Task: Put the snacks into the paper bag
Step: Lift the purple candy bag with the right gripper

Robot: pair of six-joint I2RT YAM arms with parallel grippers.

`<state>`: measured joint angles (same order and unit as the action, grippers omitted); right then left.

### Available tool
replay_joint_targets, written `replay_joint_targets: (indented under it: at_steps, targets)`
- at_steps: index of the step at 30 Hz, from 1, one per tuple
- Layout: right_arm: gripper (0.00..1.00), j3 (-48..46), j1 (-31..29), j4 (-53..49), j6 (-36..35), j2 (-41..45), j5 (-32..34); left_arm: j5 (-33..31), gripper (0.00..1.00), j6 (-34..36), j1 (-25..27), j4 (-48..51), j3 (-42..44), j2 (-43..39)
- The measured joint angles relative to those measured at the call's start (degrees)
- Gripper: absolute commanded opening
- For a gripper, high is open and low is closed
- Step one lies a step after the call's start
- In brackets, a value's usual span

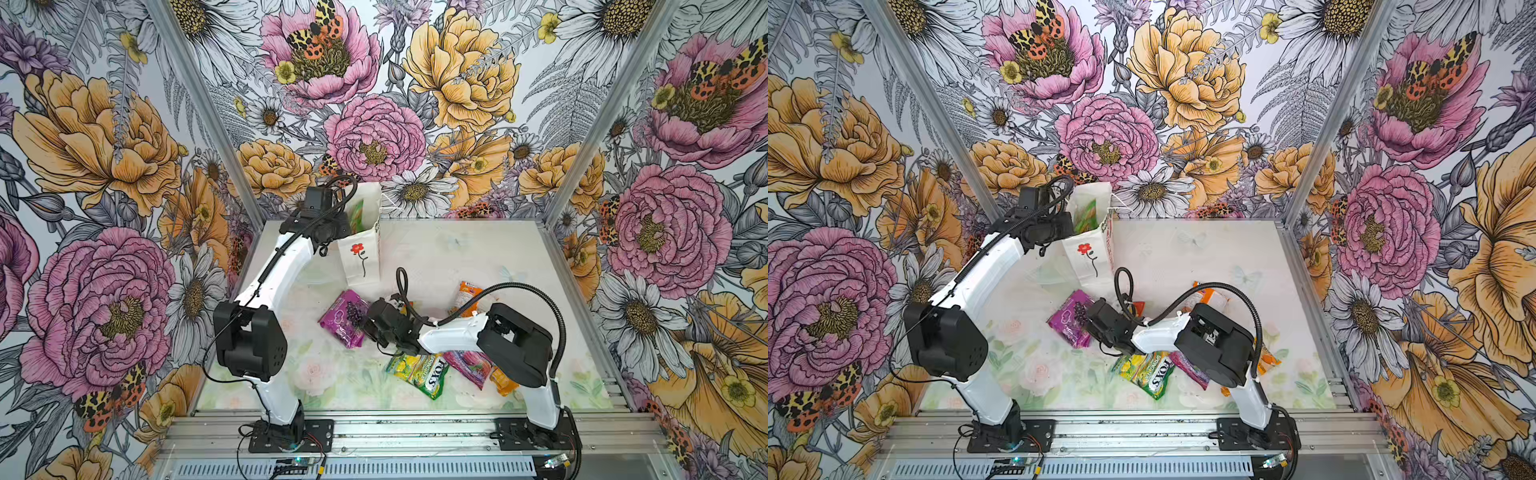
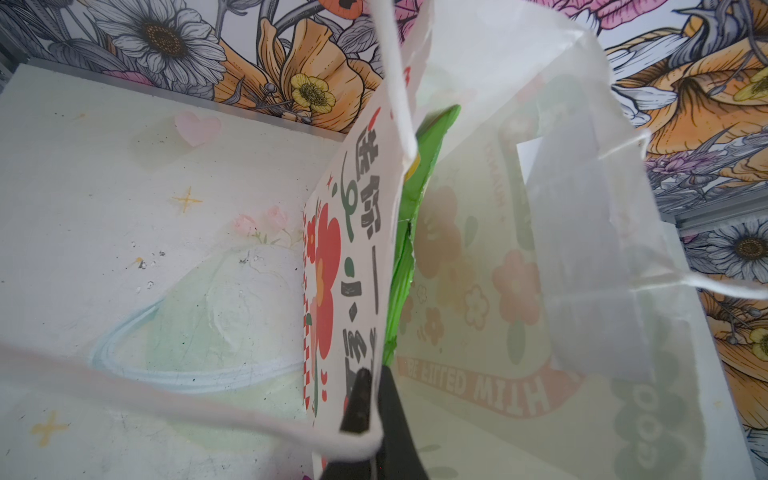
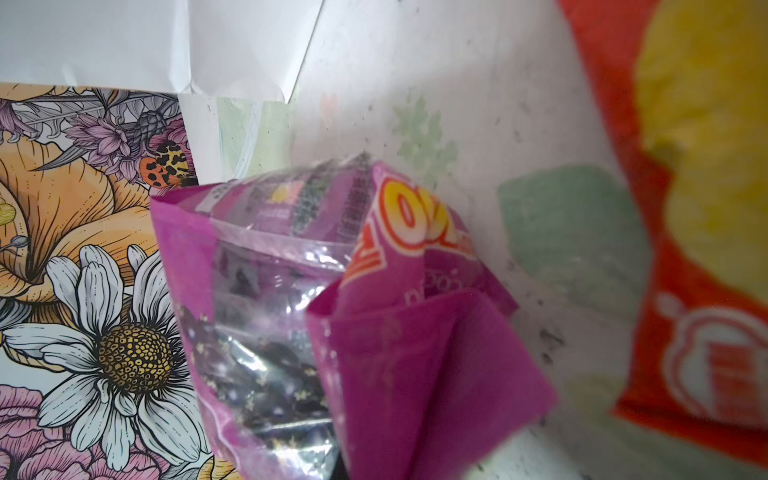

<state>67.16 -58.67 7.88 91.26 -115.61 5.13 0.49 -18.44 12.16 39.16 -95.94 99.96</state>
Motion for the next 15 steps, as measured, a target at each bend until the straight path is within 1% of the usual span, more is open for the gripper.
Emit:
replay_joint_targets:
  at_steps: [3,6,15]
  targets:
    - [0.00,-0.13,-0.02,-1.01,-1.27,0.74,0.42,-0.22,0.00,0.72,0.59,0.00,0.00,0.00]
    - [0.00,-0.13,0.00,-3.96,-3.80,2.40,1.36,-1.07,0.00,1.31,1.25,0.00,0.00,0.00]
    - [0.00,-0.11,2.38,-13.86,-16.52,11.30,1.79,-2.21,0.00,2.34,1.60,0.02,-0.02,-0.02]
